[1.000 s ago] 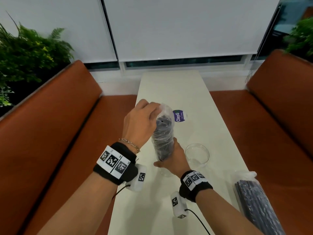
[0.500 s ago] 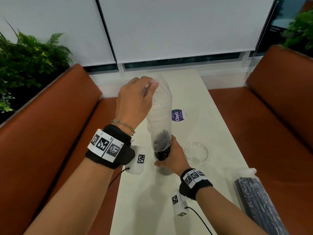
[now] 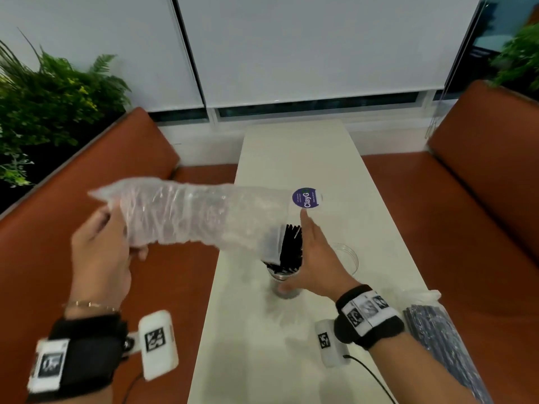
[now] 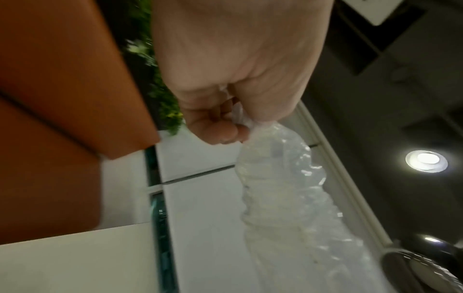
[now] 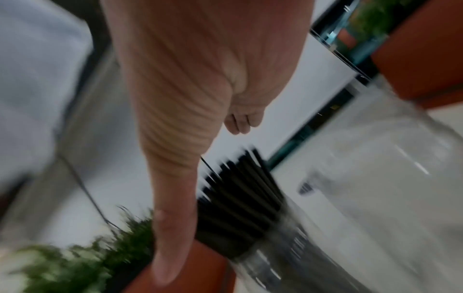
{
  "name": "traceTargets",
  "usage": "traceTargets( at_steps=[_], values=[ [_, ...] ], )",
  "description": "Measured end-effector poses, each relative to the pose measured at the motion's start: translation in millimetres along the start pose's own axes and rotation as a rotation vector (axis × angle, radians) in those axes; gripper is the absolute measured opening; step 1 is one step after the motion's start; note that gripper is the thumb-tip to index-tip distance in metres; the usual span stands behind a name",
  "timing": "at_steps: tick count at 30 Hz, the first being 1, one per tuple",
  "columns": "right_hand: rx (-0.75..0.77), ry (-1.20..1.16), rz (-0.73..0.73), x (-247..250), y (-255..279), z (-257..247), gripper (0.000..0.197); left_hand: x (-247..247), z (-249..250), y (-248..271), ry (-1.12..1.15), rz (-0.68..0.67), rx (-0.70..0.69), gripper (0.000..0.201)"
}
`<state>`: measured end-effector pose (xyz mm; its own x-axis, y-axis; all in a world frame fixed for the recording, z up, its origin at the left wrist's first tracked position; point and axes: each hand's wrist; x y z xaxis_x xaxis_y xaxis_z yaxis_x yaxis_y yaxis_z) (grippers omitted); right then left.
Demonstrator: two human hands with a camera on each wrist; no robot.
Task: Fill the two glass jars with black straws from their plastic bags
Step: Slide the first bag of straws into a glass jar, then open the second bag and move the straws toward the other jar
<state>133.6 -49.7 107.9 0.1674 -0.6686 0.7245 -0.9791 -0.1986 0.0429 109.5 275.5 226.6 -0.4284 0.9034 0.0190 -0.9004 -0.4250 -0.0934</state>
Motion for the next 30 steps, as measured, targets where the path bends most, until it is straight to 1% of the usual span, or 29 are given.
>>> traceTargets(
  at_steps=[1, 2, 4, 5, 6, 7, 8, 9, 11, 13, 14, 15, 17, 20, 22, 23, 24, 25, 26, 27, 29, 30],
  values=[
    [0.019, -0.019, -0.036, 13.7, 13.7, -9.3, 0.167, 8.8, -12.3, 13.8, 0.042, -0.024, 0.066, 0.022],
    [0.038, -0.093, -0.092, 24.7, 24.5, -15.9, 0.167, 14.5, -22.8, 29.4, 0.075, -0.046, 0.112, 0.021],
    [0.098, -0.374, -0.285, 39.4, 46.4, -23.4, 0.165, 21.6, -50.9, 54.7, 0.058, -0.038, 0.180, 0.022],
    [0.116, -0.514, -0.379, 41.4, 53.7, -20.2, 0.160, 20.0, -67.1, 64.2, 0.039, -0.030, 0.203, 0.021],
    [0.106, -0.634, -0.458, 38.1, 61.2, -18.1, 0.147, 19.1, -83.0, 76.8, 0.032, -0.018, 0.221, 0.021],
    [0.081, -0.724, -0.506, 32.9, 68.1, -15.9, 0.128, 16.3, -99.6, 87.6, -0.001, -0.010, 0.224, 0.023],
    [0.042, -0.776, -0.517, 25.1, 75.4, -13.1, 0.109, 13.4, -117.5, 97.3, -0.071, -0.004, 0.226, 0.024],
    [-0.004, -0.785, -0.497, 16.1, 81.7, -8.1, 0.095, 9.0, -134.4, 107.2, -0.154, 0.003, 0.238, 0.025],
    [-0.093, -0.735, -0.408, -2.4, 93.0, 3.9, 0.062, 4.4, -165.6, 127.0, -0.270, 0.009, 0.266, 0.028],
    [-0.181, -0.680, -0.303, -18.0, 101.7, 19.4, 0.025, 8.4, -195.9, 140.7, -0.312, 0.020, 0.291, 0.032],
    [-0.229, -0.662, -0.256, -25.2, 105.6, 28.5, 0.013, 13.3, -210.1, 145.8, -0.334, 0.044, 0.325, 0.034],
    [-0.277, -0.643, -0.210, -31.8, 109.9, 38.4, 0.009, 19.2, -221.5, 150.8, -0.363, 0.071, 0.356, 0.036],
    [-0.351, -0.595, -0.142, -42.9, 118.3, 54.1, 0.012, 29.0, -241.4, 159.7, -0.464, 0.094, 0.378, 0.037],
    [-0.400, -0.510, -0.101, -56.9, 124.9, 67.5, 0.016, 40.2, -251.8, 172.6, -0.597, 0.045, 0.351, 0.028],
    [-0.437, -0.456, -0.076, -64.9, 124.7, 74.8, 0.021, 44.7, -252.0, 176.3, -0.665, 0.070, 0.361, 0.052],
    [-0.440, -0.429, -0.068, -66.7, 123.7, 78.0, 0.024, 46.5, -248.8, 176.0, -0.666, 0.095, 0.370, 0.060],
    [-0.425, -0.403, -0.076, -67.5, 122.7, 79.8, 0.027, 49.1, -246.4, 174.3, -0.680, 0.121, 0.357, 0.061],
    [-0.391, -0.375, -0.110, -67.0, 121.7, 79.6, 0.031, 49.6, -239.9, 172.4, -0.702, 0.136, 0.322, 0.058],
    [-0.349, -0.342, -0.173, -65.2, 120.4, 76.5, 0.034, 50.3, -233.0, 170.5, -0.757, 0.108, 0.259, 0.056],
    [-0.301, -0.309, -0.252, -63.1, 120.0, 71.1, 0.035, 48.3, -222.0, 169.4, -0.820, 0.035, 0.181, 0.059],
    [-0.201, -0.228, -0.395, -59.3, 118.7, 55.3, 0.033, 38.7, -209.0, 165.6, -0.937, -0.207, 0.036, 0.071],
    [-0.157, -0.192, -0.439, -58.4, 117.4, 47.7, 0.032, 29.6, -203.9, 164.7, -0.992, -0.356, -0.007, 0.076]
  ],
)
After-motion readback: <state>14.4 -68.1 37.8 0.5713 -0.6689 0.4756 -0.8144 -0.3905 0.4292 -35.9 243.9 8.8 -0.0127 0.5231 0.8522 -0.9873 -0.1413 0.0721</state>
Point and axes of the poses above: each hand's wrist, its own y-axis away from the middle knuckle, its own x-axis out of the back of the hand, z = x × y, and after that the axes turned 3 degrees about -z, right-handed
